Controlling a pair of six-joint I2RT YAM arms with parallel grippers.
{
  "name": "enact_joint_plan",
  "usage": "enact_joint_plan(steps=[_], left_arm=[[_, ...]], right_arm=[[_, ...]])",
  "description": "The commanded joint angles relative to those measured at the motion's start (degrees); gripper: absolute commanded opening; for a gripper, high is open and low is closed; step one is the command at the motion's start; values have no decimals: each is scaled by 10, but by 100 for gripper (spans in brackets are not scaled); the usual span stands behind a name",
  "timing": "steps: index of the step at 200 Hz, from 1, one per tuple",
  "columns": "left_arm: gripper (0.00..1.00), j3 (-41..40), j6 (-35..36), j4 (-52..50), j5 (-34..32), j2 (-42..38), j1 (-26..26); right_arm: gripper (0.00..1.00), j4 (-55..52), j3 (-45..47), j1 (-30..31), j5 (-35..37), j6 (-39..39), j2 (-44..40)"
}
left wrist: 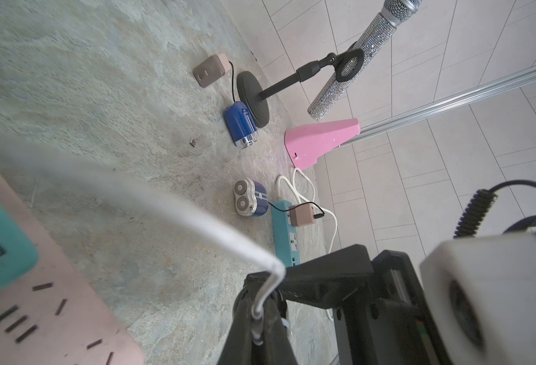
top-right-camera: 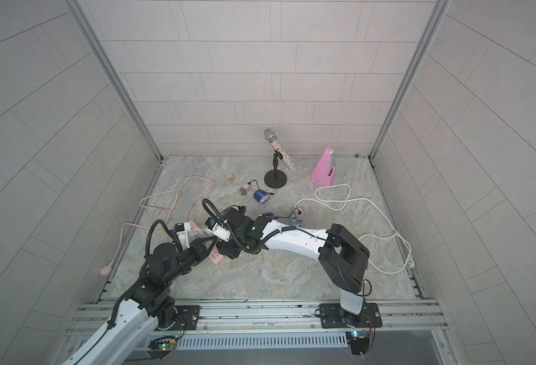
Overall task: Unplug the electric shaver
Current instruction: Remove the charging cable from the electric shaver.
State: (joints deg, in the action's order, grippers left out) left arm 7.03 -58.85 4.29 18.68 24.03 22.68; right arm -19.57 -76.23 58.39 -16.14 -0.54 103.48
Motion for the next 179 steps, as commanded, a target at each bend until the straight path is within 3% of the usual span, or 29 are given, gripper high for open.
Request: enact_joint_plan(steps=[1,42,87,179], left_arm=[[0,2,18,28,-110,-4,-19],[0,4,21,24,-116,-9,-19],[0,3,21,18,-123,-16,-19],[0,7,28,-2,-132,-32,-19]], right_arm=[[32,-122,30,22,-60,-8,-21],[32,-120,56,37,-42,-17,-32],[28,-55,113,67,78,-36,-66],[26,-56,141,69,76,-57,-37]])
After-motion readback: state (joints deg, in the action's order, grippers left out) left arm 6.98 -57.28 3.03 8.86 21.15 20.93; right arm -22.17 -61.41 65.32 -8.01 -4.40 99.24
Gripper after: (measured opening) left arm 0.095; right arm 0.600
